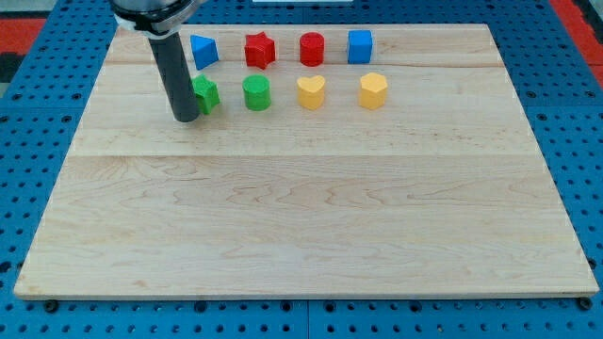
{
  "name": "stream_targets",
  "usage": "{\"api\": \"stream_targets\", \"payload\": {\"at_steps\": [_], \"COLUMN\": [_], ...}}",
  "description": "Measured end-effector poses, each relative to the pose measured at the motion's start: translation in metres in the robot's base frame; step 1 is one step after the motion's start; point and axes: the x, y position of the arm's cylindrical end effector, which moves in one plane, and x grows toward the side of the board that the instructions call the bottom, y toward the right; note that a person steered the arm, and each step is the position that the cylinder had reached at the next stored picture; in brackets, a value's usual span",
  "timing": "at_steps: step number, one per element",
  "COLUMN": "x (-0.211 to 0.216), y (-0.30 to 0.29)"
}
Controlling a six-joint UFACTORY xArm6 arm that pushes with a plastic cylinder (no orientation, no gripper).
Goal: Move the blue cube closer to the yellow hexagon
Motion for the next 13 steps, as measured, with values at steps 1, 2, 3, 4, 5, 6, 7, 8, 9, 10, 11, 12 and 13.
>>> {"api": "stream_targets", "payload": {"at_steps": [1,2,3,4,5,6,7,8,9,10,11,12,13], "x": [0.016,-0.029,-0.106,-0.166,-0.195,-0.196,-0.197,-0.197,-0.196,-0.194,-0.179,-0.158,-0.143], "y": [-0.040,-0.084,-0.088,-0.063,0.022,0.078,0.173,0.262,0.294,0.269,0.237,0.236,0.236]}}
